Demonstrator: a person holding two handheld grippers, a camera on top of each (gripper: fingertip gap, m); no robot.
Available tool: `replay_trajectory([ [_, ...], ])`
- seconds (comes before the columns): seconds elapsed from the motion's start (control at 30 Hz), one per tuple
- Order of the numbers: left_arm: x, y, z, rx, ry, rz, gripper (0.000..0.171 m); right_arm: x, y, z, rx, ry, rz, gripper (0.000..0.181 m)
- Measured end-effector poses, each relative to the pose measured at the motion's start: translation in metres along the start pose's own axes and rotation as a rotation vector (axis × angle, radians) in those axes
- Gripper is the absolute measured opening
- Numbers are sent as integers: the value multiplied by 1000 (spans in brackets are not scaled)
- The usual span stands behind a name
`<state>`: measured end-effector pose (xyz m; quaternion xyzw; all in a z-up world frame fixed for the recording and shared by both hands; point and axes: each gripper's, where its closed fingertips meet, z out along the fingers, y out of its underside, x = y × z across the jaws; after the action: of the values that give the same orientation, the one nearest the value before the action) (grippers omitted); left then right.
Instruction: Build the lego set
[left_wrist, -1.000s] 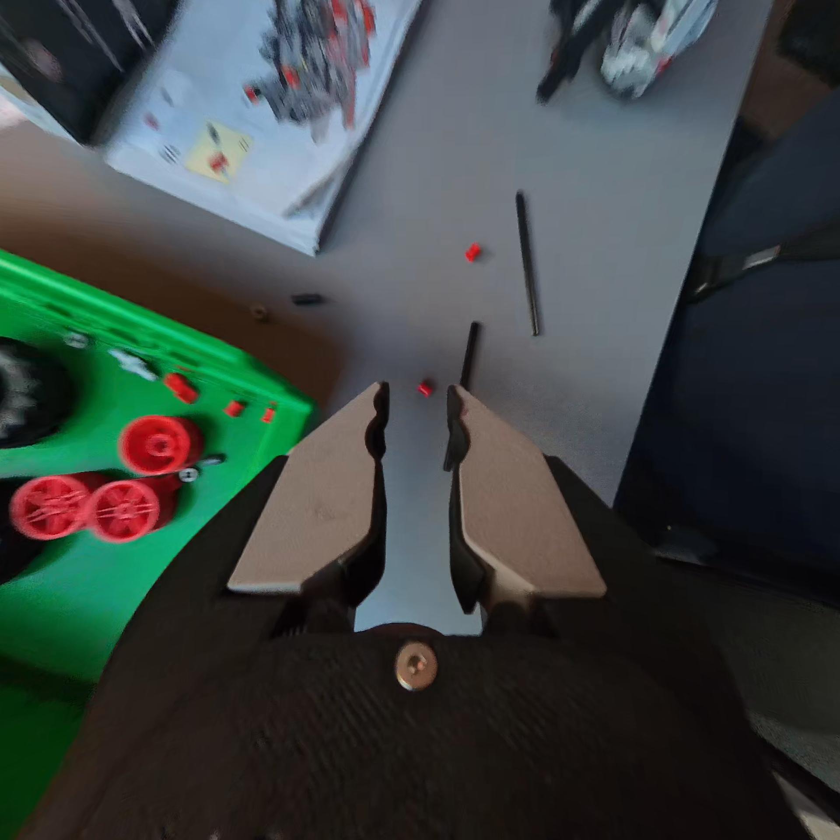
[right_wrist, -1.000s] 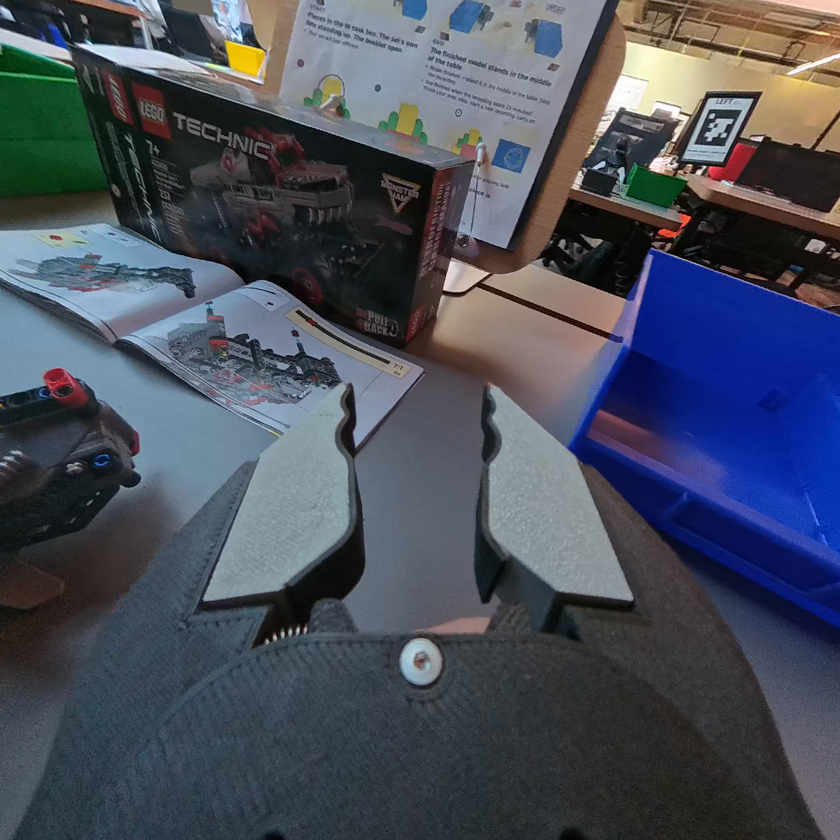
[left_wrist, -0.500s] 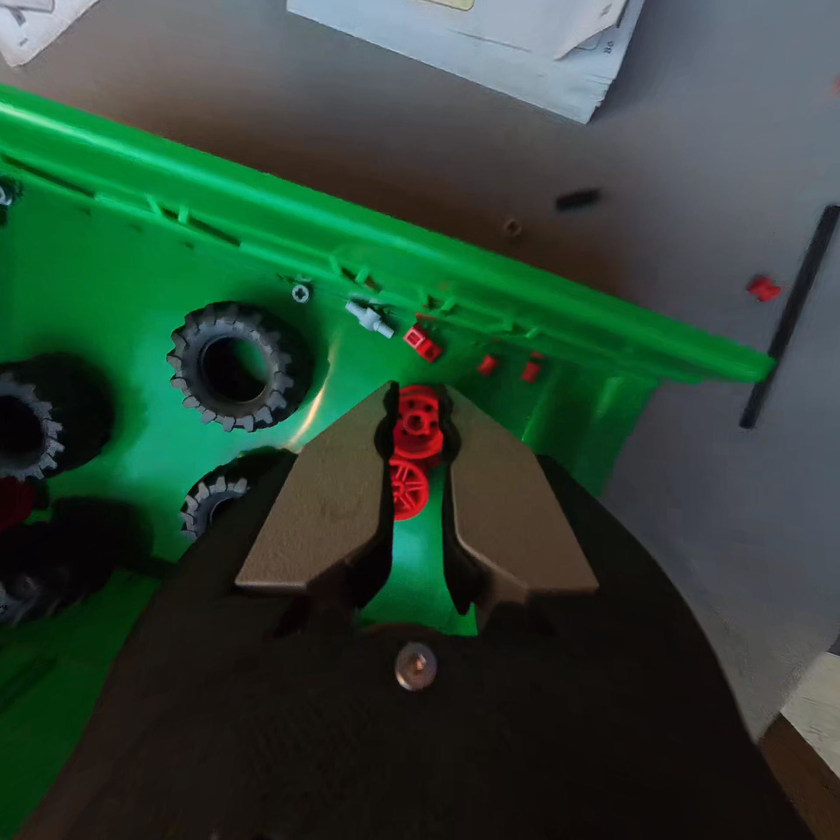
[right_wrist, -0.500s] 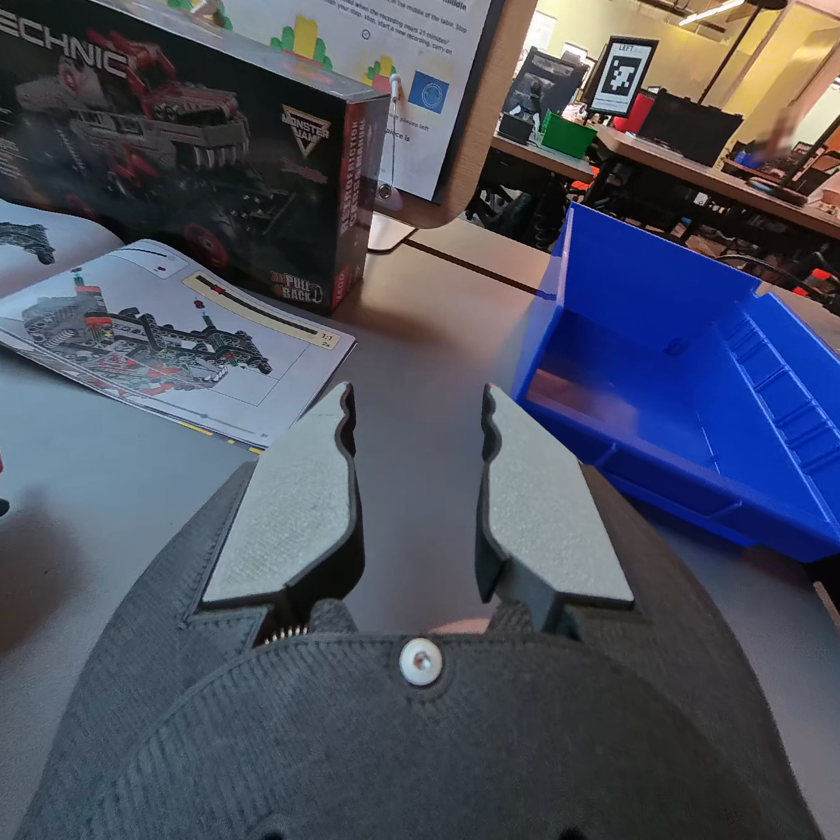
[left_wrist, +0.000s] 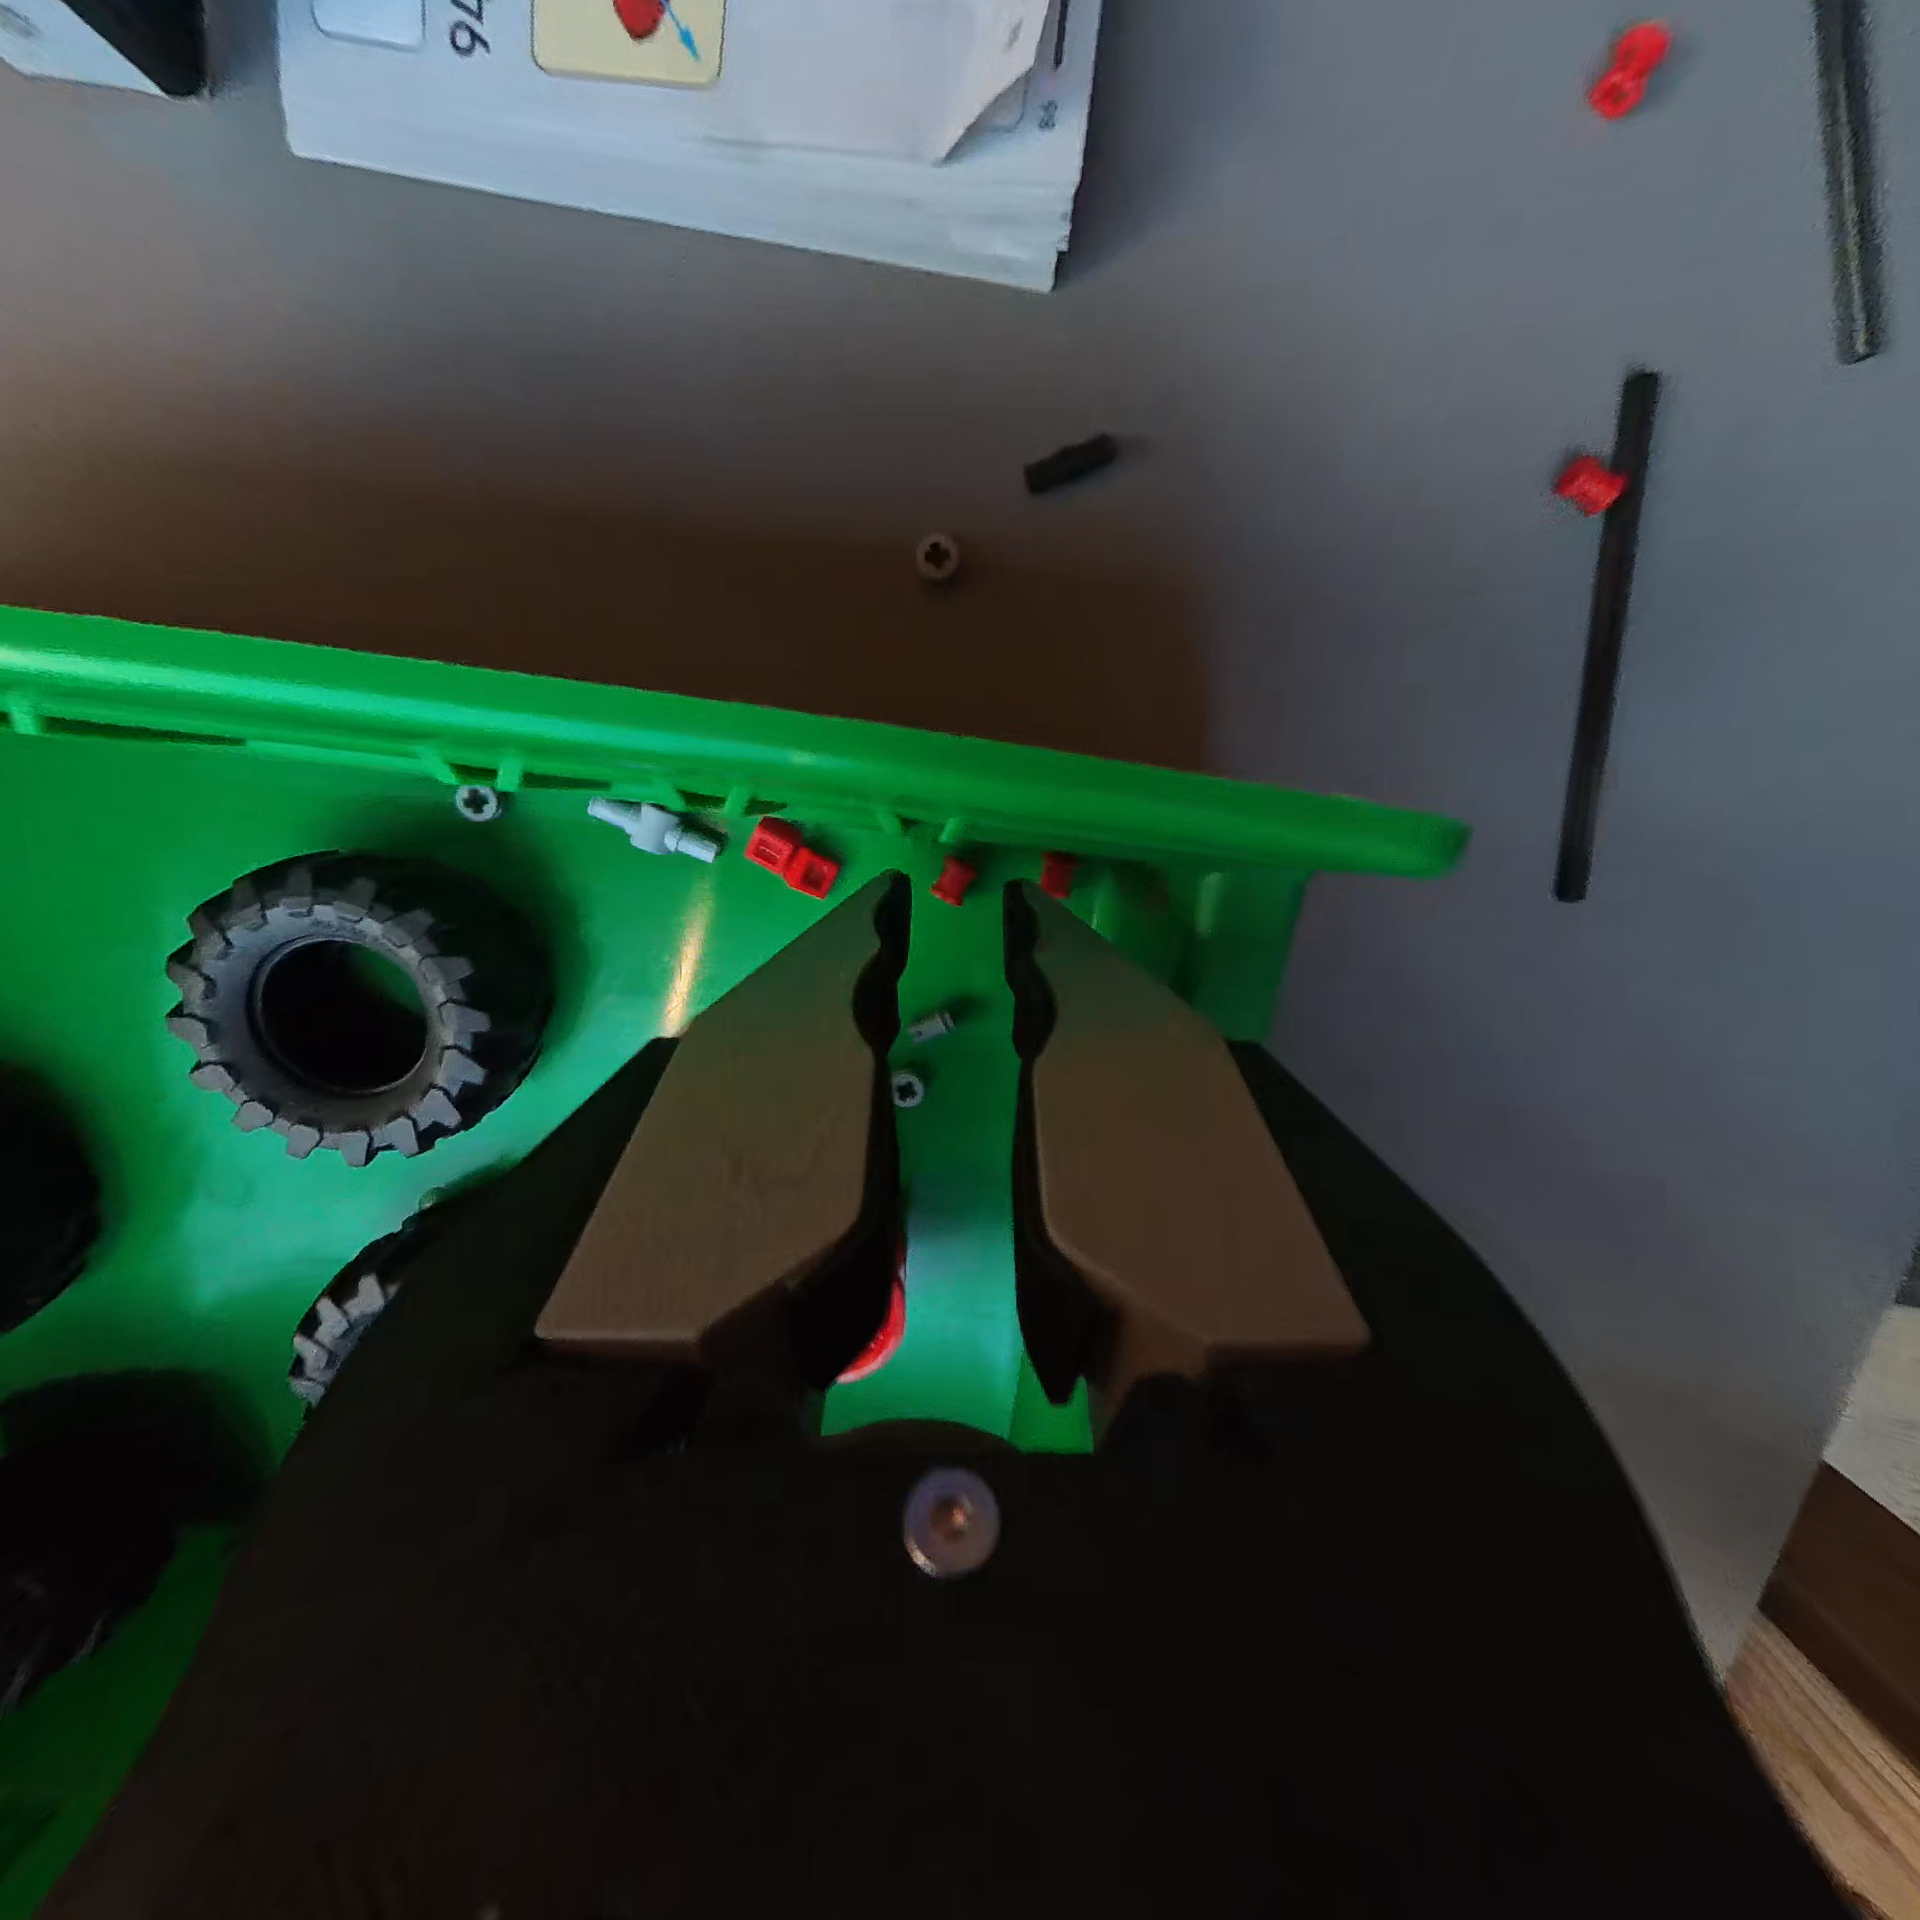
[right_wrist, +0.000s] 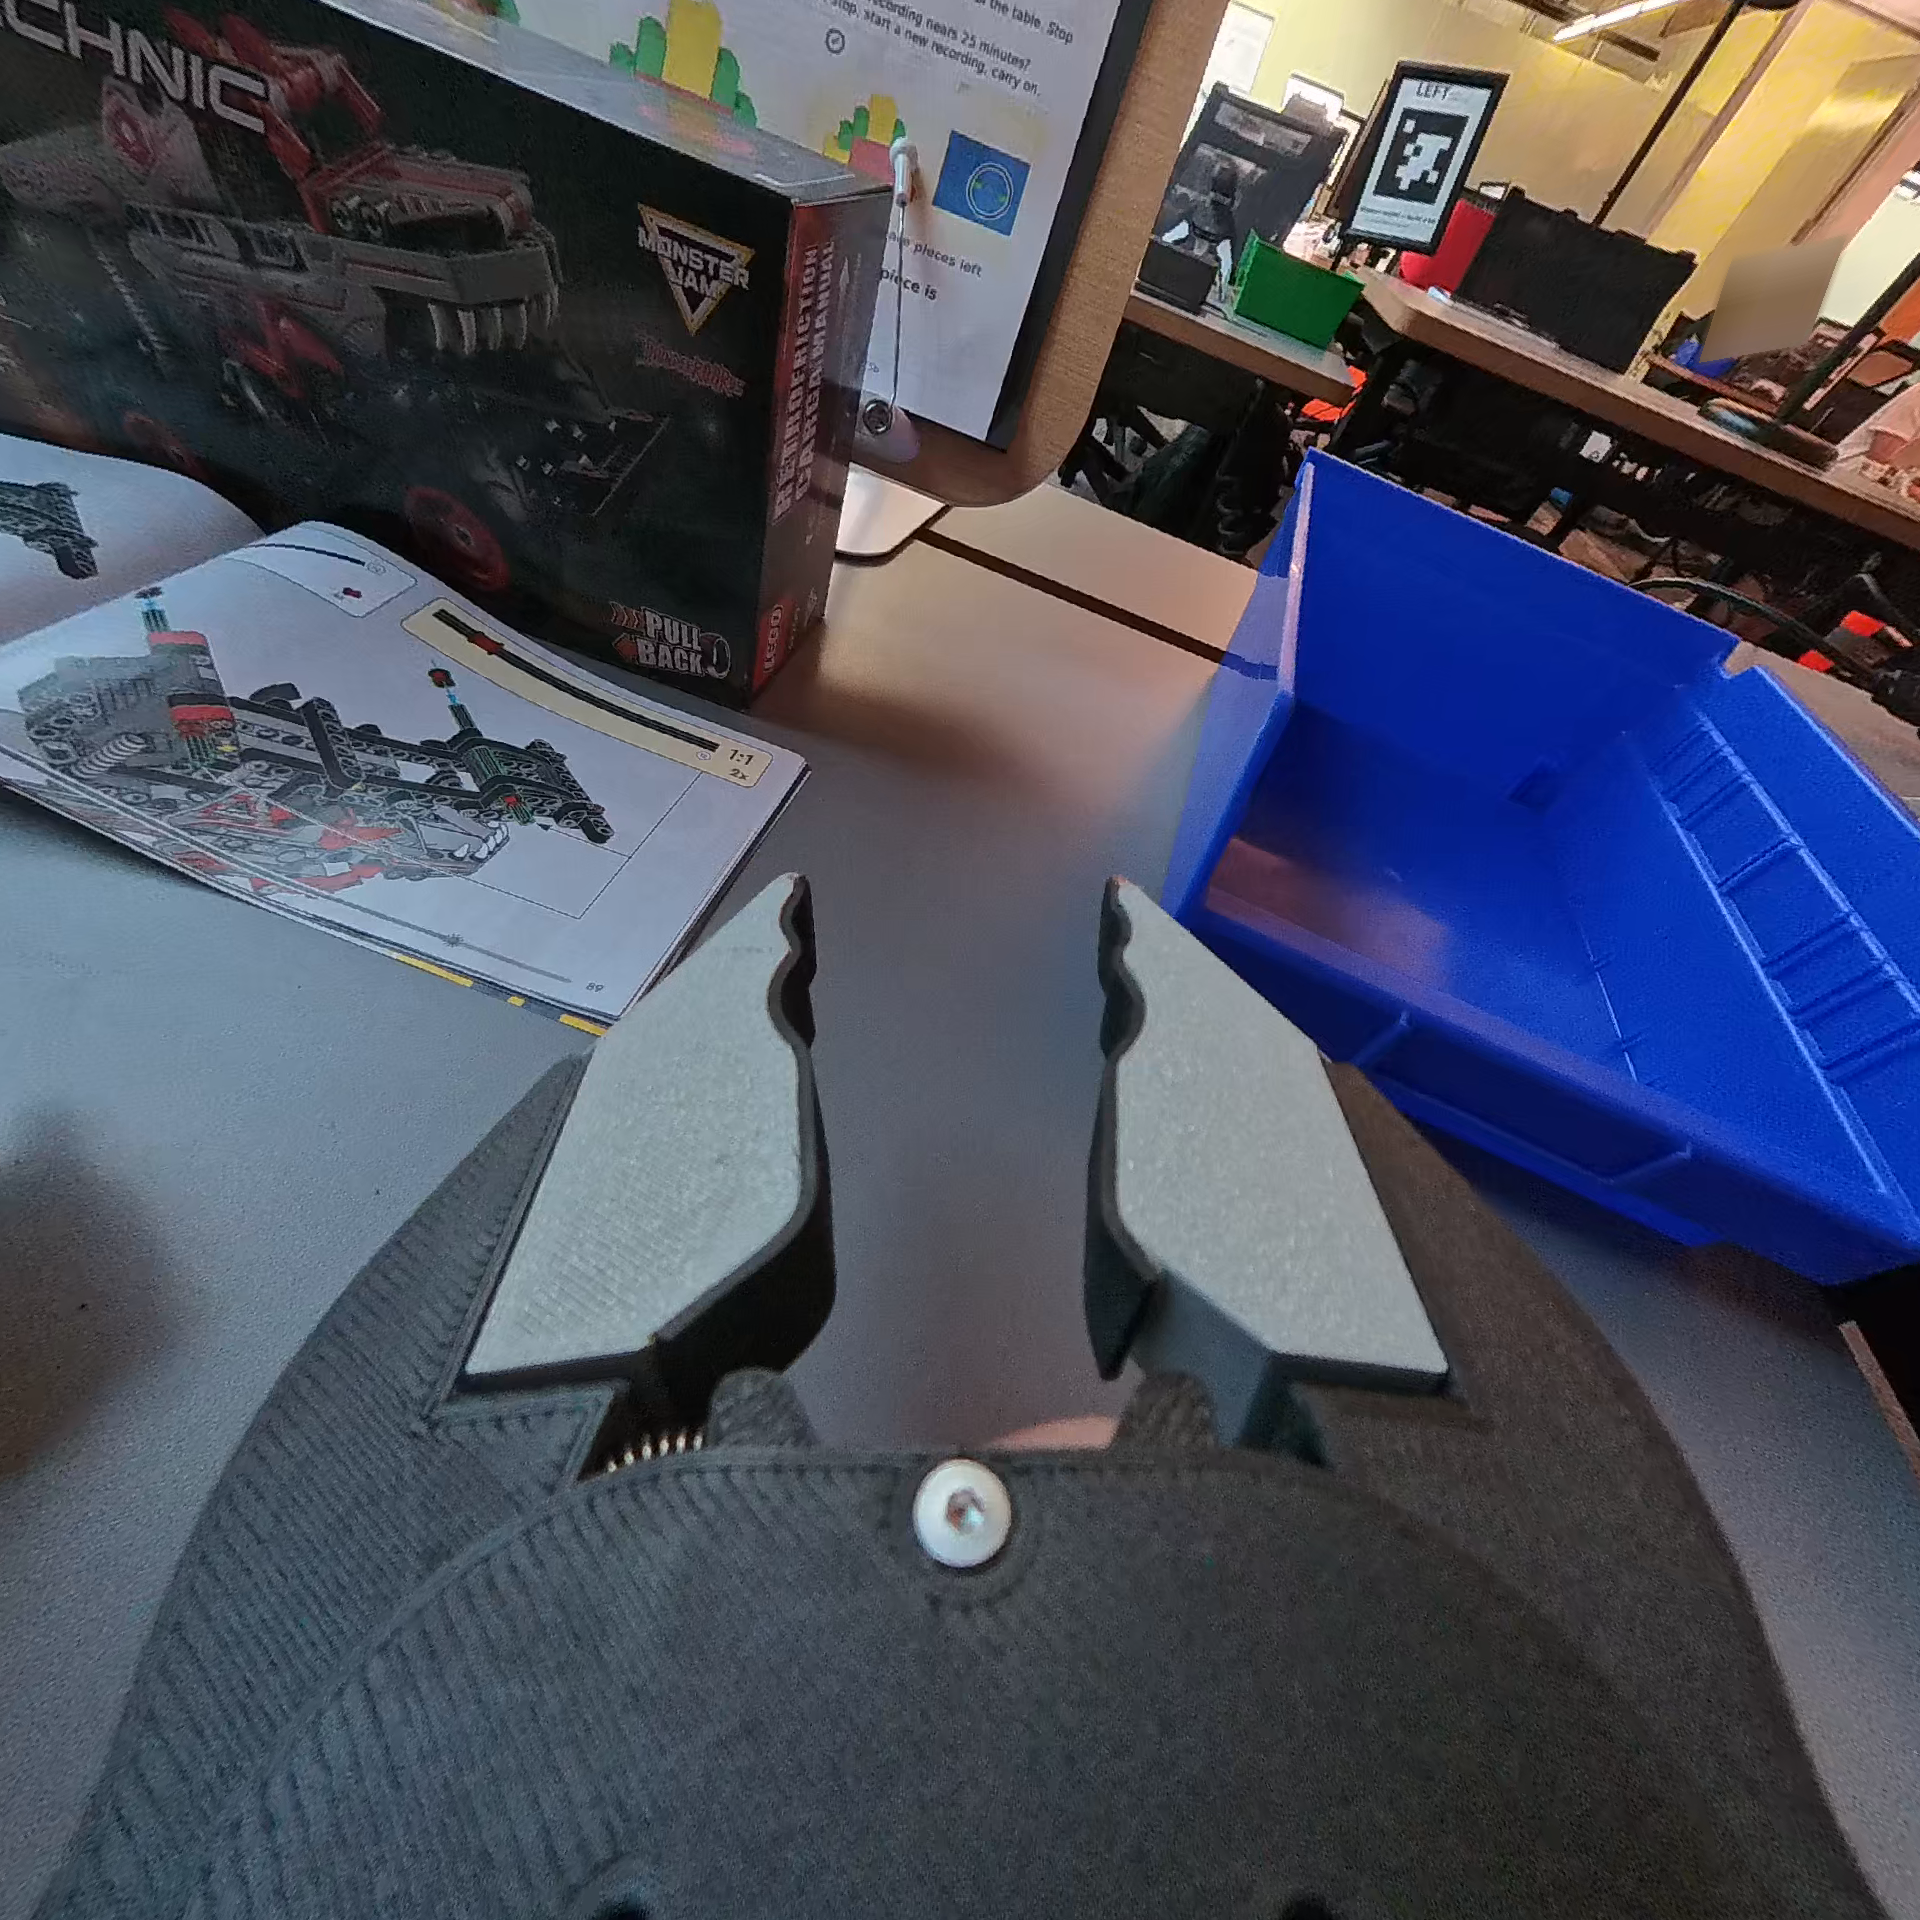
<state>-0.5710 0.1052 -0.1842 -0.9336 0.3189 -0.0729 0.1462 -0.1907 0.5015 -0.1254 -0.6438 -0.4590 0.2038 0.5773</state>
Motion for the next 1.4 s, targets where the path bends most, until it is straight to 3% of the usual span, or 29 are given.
replay_trajectory([
  [0.23,-2,4,5,-15,4,-21,4,-1,0,0,4,-10,1,51],
  [0.37,-3,11,-21,24,-46,-71,4,-1,-1,-1,10,-15,2,50],
  [0.5,24,-13,-78,249,-105,-113,4,-2,-2,-2,22,-20,3,50],
  [0.57,50,-27,-90,328,-127,-97,4,-3,-4,-2,31,-23,-2,50],
  [0.67,85,-46,-67,387,-124,-124,3,-6,-6,-3,42,-35,-13,50],
  [0.87,96,-40,10,259,-153,-217,4,-10,-9,-5,65,-57,-14,47],
  [0.97,99,-29,24,172,-155,-206,16,-9,-12,-8,85,-64,-2,46],
  [1.17,107,-31,17,218,-74,-258,19,-9,-16,-11,113,-75,15,46],
  [1.27,93,-24,-6,245,-152,-290,19,-9,-16,-12,119,-78,18,46],
  [1.4,62,-10,-69,301,-308,-336,12,-10,-16,-11,116,-81,16,46],
])
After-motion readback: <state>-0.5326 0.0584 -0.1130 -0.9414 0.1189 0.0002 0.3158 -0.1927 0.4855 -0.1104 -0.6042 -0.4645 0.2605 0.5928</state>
